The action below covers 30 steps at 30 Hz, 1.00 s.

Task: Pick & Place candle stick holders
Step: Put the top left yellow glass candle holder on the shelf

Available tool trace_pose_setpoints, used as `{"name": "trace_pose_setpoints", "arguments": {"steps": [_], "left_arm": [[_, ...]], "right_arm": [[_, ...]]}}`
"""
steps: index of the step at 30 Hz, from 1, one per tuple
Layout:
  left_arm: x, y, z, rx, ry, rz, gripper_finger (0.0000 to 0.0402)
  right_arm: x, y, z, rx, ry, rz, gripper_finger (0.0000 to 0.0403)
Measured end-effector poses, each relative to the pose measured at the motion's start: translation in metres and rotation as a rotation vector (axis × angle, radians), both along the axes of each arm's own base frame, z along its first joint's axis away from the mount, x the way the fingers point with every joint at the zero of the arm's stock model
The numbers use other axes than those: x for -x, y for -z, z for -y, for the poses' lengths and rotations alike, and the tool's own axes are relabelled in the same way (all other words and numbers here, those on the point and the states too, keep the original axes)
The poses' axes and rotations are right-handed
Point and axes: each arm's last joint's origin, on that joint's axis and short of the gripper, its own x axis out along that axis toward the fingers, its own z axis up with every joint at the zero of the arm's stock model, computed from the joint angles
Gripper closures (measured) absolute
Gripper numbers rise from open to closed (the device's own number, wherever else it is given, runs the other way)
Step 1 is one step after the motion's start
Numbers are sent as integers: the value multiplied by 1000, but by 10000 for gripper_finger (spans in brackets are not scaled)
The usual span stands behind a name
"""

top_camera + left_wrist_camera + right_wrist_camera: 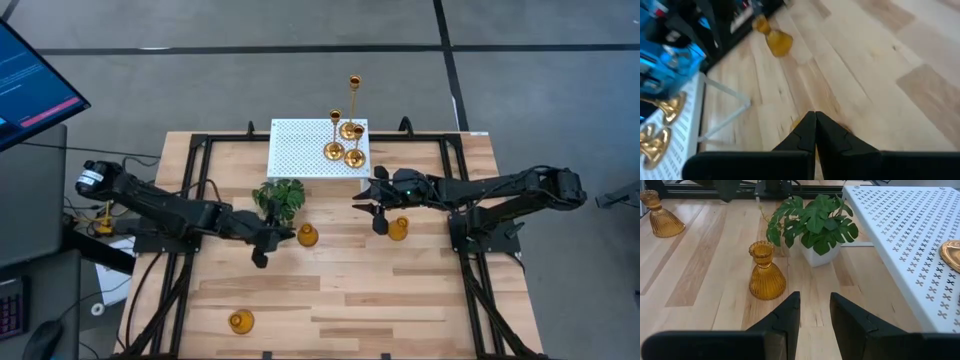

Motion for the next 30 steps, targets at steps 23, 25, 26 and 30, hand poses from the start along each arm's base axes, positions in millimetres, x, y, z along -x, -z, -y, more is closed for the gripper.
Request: {"name": "trace_pose_setpoints", "arguments": {"steps": [23,25,26,30], "left_arm": [[-19,-3,-18,89,91,-106,394],[-19,-3,-18,90,91,-104,394],[-19,-3,-18,98,88,-97,393],[-20,6,-18,112,79,-123,377]], "right_arm": [[1,-1,8,0,33,9,306],[1,-1,8,0,33,9,306],[1,-1,8,0,33,9,306],[1,-1,8,1,33,9,306]]}}
